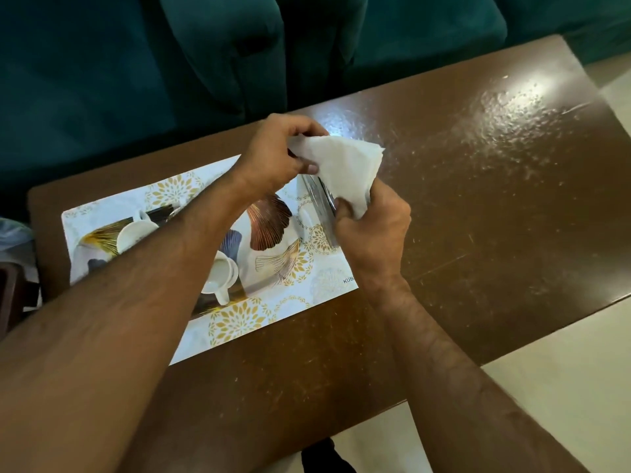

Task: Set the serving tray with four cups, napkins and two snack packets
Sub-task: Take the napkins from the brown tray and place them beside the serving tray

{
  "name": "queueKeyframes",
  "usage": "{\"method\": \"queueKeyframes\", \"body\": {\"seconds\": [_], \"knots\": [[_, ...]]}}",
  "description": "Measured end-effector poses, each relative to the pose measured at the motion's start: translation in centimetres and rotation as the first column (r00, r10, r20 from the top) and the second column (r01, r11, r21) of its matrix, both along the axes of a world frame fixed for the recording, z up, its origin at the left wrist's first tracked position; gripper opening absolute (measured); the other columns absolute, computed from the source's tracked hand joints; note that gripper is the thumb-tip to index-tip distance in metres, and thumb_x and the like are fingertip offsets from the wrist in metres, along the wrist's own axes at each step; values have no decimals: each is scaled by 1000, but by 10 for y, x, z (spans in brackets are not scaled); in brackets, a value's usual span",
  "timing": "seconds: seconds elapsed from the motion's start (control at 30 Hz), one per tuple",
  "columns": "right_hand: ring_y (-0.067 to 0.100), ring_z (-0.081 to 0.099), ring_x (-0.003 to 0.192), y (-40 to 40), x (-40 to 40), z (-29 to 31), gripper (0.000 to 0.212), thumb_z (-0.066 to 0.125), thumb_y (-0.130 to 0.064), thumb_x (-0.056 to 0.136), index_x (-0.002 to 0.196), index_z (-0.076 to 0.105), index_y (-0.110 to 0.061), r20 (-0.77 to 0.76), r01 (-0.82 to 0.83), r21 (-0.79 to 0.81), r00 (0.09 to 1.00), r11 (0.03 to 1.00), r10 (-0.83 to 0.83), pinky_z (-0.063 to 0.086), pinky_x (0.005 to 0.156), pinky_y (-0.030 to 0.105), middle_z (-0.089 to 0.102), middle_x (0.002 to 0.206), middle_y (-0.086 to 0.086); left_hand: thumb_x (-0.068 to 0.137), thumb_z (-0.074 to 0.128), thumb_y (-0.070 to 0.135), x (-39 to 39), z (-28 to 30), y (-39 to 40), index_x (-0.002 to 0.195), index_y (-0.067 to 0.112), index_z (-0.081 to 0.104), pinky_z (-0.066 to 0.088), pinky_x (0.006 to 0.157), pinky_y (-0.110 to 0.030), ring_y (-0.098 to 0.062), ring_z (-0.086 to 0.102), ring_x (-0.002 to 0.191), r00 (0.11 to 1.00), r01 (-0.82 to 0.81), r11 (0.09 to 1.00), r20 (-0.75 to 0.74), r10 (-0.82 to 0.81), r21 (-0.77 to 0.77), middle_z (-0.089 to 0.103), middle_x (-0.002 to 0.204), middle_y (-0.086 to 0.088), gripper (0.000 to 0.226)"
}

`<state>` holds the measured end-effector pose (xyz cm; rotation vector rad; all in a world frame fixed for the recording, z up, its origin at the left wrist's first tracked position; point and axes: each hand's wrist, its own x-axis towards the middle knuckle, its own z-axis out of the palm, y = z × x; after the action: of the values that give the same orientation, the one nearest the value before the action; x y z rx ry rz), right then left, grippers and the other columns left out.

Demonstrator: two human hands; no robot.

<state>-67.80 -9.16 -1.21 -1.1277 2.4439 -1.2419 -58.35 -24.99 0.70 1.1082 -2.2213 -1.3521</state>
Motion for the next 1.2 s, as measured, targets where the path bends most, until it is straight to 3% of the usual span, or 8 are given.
{"method": "queueKeyframes", "body": {"seconds": [0.13,0.27,0.4,0.47,0.57,0.77,0.9,1.2], "knots": [[20,58,67,-4,1,-10,15,73,-11,80,90,64,-5,-17,-27,1,999,1000,27,52,60,37,64,78,3,71,88,-1,-7,-10,-10,100,12,78,54,94,-36,-25,66,107,996,45,992,79,-35,-121,75,100,-5,33],[15,52,65,-4,0,-16,14,72,-8,80,90,64,-5,-117,-78,-19,990,997,75,45,58,28,61,76,2,74,83,-8,-10,-17,-18,90,10,78,45,68,-2,15,60,72,988,136,976,102,-120,-171,68,83,6,25],[12,46,63,-2,2,-21,14,73,-2,80,89,63,-5,-247,-111,-15,963,994,103,32,58,17,61,76,4,76,78,-12,-11,-20,-23,90,13,79,45,68,-2,5,64,76,972,204,959,154,-176,-197,73,87,4,29],[8,38,65,0,6,-25,14,73,0,80,90,64,-4,-251,-122,-2,961,993,118,27,62,13,59,76,4,74,68,-23,-10,-24,-23,95,9,80,60,80,-19,-10,72,84,964,242,951,159,-213,-194,77,93,-5,40],[6,37,68,3,9,-31,18,70,1,78,95,66,-2,-236,-118,20,964,993,120,28,65,12,59,78,4,73,60,-28,-11,-28,-26,101,8,80,64,83,-45,-25,74,94,945,291,930,216,-244,-224,77,100,-12,50],[16,58,74,11,10,-36,31,70,-5,80,111,68,-2,-197,-134,41,971,990,139,40,70,13,65,90,6,73,58,-28,-11,-40,-31,110,8,78,63,85,-47,-29,71,100,936,294,916,275,-218,-273,76,109,-13,55],[17,62,75,14,9,-36,27,70,-9,84,110,68,-1,-196,-147,3,970,989,145,56,66,28,66,91,7,74,58,-28,-10,-44,-28,110,11,79,63,87,-47,-29,70,105,945,265,915,269,-184,-303,75,114,-12,58],[17,64,70,15,5,-41,12,71,-6,89,99,72,1,-197,-156,-45,970,987,144,58,63,32,70,85,7,78,59,-27,-8,-41,-23,112,13,80,62,88,-48,-26,73,105,952,231,930,263,-155,-287,77,115,-11,57]]}}
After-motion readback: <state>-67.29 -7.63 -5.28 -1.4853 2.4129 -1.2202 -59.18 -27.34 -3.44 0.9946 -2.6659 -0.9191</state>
